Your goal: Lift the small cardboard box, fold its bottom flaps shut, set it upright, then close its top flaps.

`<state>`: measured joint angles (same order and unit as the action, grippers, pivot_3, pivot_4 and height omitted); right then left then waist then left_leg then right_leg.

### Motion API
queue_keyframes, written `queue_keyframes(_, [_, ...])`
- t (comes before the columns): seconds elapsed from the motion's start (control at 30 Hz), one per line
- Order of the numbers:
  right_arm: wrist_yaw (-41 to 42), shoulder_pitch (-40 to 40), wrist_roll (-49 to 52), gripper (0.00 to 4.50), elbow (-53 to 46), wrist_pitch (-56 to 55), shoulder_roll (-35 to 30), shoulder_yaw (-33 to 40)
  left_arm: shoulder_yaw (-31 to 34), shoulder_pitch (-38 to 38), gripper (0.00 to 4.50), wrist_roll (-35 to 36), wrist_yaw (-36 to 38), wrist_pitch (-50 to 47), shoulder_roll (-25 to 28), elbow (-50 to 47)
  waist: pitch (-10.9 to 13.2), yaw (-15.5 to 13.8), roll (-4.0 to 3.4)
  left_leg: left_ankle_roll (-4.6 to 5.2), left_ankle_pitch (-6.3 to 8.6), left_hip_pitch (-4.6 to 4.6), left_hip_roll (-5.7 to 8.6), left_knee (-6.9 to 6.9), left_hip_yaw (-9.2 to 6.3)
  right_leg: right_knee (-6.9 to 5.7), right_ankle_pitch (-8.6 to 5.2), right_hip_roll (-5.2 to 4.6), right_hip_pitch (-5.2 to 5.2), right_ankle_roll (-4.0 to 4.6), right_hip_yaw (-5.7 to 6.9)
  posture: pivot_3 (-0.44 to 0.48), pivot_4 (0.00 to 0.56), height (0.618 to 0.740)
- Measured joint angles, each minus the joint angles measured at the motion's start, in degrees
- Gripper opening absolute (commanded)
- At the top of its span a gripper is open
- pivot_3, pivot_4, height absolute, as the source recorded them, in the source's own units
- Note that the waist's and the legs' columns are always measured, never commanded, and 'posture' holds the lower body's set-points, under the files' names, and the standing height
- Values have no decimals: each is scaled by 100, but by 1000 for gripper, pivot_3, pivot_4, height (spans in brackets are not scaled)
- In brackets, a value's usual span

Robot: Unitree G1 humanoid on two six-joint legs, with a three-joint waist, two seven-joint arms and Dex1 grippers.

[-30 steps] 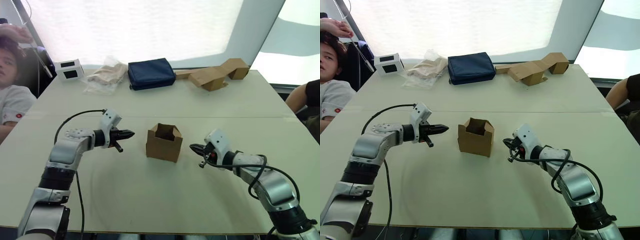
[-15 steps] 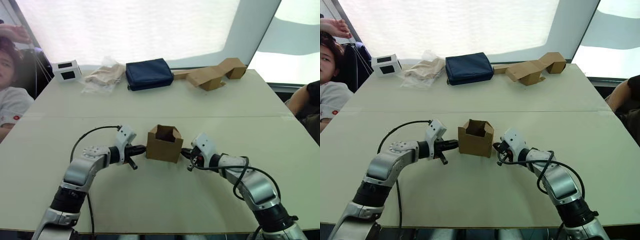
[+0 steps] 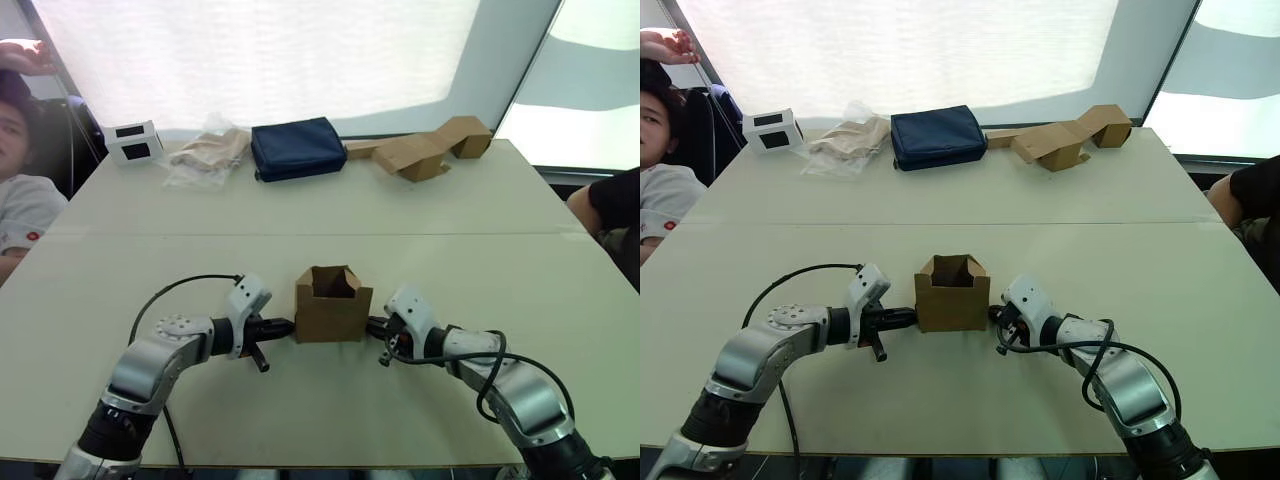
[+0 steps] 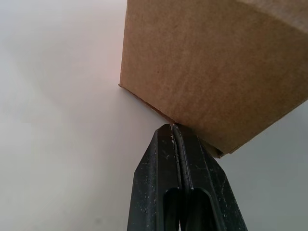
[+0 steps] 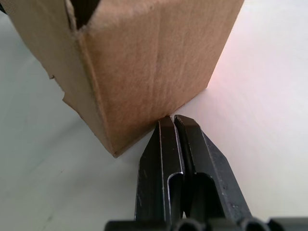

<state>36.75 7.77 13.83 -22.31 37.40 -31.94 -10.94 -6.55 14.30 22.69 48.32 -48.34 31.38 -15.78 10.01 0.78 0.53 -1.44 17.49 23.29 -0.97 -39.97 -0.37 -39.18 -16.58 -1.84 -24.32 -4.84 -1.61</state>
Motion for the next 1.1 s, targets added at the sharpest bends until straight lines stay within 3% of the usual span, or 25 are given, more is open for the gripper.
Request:
queue_keyframes(0.17, [85,-105,-10,0,-105,-26,-112,4,-3,-153,7,40,33,197,123,-22,-1,3,-1,0,0,-5,0,1,0,1,0,1,6,1,0,0,150,740])
queue_keyframes(0.33, [300,-263,56,0,-191,-94,-445,180,141,-364,7,-109,56,1136,295,283,-2,-7,-2,1,0,-8,-1,1,-1,3,0,2,10,1,3,0,150,740])
queue_keyframes(0.47, [728,-267,394,0,-212,-98,-893,793,646,233,7,188,536,988,841,904,-1,-7,-1,1,1,-6,1,0,0,4,-1,5,11,1,5,0,150,740])
queue_keyframes(0.67, [1291,737,1181,0,86,-61,-978,1497,779,1240,7,929,1200,540,961,778,0,12,0,3,2,-6,2,1,2,9,0,8,12,0,3,0,150,740])
queue_keyframes(1.1, [1336,1375,1764,0,11,498,-703,954,189,1417,7,916,1235,617,635,497,0,-8,0,3,2,-4,-1,1,-1,8,0,5,11,1,3,0,150,740])
